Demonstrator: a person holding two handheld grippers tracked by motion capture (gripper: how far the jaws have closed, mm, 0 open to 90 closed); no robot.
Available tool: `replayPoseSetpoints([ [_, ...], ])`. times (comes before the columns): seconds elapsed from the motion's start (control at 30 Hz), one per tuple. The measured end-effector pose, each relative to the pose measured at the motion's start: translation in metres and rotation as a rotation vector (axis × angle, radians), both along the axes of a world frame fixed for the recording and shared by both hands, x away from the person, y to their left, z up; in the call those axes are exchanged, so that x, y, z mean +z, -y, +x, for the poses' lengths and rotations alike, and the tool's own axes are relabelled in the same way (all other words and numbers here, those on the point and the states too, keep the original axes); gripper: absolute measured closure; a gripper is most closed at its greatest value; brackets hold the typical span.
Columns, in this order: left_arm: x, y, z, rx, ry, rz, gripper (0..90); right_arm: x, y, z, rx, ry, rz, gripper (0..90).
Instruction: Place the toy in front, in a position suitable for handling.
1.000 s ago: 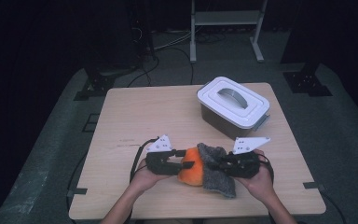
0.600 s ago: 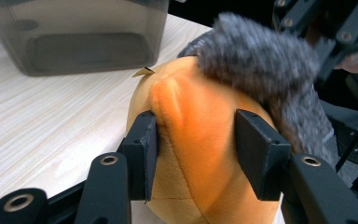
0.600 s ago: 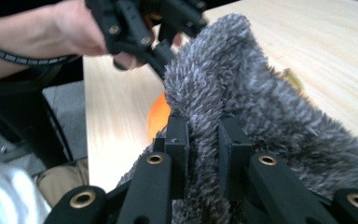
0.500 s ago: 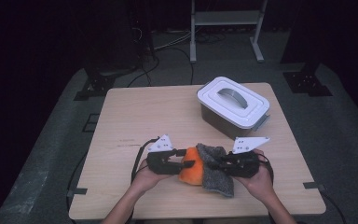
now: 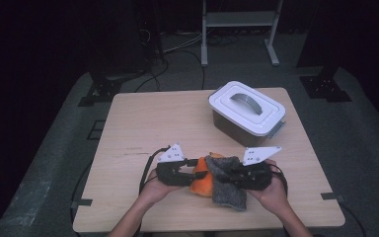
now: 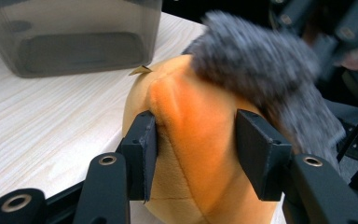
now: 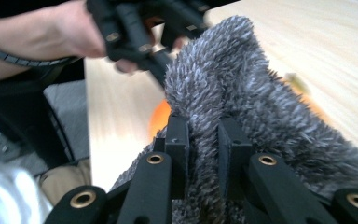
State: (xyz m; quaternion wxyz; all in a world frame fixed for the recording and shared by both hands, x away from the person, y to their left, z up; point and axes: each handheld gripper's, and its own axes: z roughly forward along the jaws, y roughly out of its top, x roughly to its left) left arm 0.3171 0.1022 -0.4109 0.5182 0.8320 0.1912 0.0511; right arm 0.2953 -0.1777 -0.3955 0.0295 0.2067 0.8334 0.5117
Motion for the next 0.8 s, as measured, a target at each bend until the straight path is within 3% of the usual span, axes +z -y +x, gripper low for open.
replayPoseSetpoints([
  [0.17, 0.000, 0.000, 0.000, -0.011, 0.005, 0.008, 49.3, 0.000, 0.010, 0.006, -0.049, -0.013, 0.022, 75.9],
  [0.37, 0.005, 0.003, -0.002, -0.027, -0.006, 0.024, 36.5, -0.006, 0.002, 0.005, 0.011, -0.070, 0.021, 75.5],
  [0.47, 0.003, 0.003, -0.003, -0.036, 0.016, 0.041, 40.6, -0.006, -0.004, 0.002, 0.042, -0.068, 0.011, 75.4],
  [0.63, 0.002, 0.003, -0.005, -0.079, 0.046, 0.048, 45.1, 0.002, 0.008, 0.007, -0.009, -0.049, 0.065, 75.5],
  [0.8, 0.002, 0.001, -0.004, -0.082, 0.060, 0.067, 44.6, -0.009, 0.015, 0.015, -0.031, -0.095, 0.030, 75.0],
])
